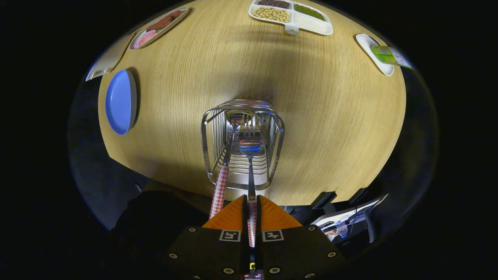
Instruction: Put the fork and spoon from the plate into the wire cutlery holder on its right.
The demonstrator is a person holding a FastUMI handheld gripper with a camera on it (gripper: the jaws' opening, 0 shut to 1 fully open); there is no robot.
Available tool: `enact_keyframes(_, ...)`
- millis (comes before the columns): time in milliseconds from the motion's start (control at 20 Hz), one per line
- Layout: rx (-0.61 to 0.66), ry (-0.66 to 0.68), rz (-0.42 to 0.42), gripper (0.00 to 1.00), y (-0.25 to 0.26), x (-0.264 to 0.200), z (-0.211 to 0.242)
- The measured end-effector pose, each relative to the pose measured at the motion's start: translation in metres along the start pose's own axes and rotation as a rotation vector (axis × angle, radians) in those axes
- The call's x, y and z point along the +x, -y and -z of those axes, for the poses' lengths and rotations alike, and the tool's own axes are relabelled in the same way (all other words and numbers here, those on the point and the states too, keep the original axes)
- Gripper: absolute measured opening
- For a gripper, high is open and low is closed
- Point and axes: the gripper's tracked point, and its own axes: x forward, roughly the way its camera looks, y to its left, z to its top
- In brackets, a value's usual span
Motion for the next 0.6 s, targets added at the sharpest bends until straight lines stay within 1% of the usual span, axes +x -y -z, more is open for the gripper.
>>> enact_keyframes(200, 0.010, -0.028, 0.000, 0.05, 0.001, 0.000, -0.005)
enact_keyframes(350, 0.024, -0.024, -0.012, 0.10, 0.001, 0.000, -0.002)
enact_keyframes(500, 0.038, 0.017, -0.040, 0.14, -0.003, -0.007, -0.006)
enact_keyframes(550, 0.049, 0.038, -0.054, 0.17, -0.004, -0.009, -0.006)
enact_keyframes(600, 0.059, 0.056, -0.067, 0.18, -0.005, -0.014, -0.007)
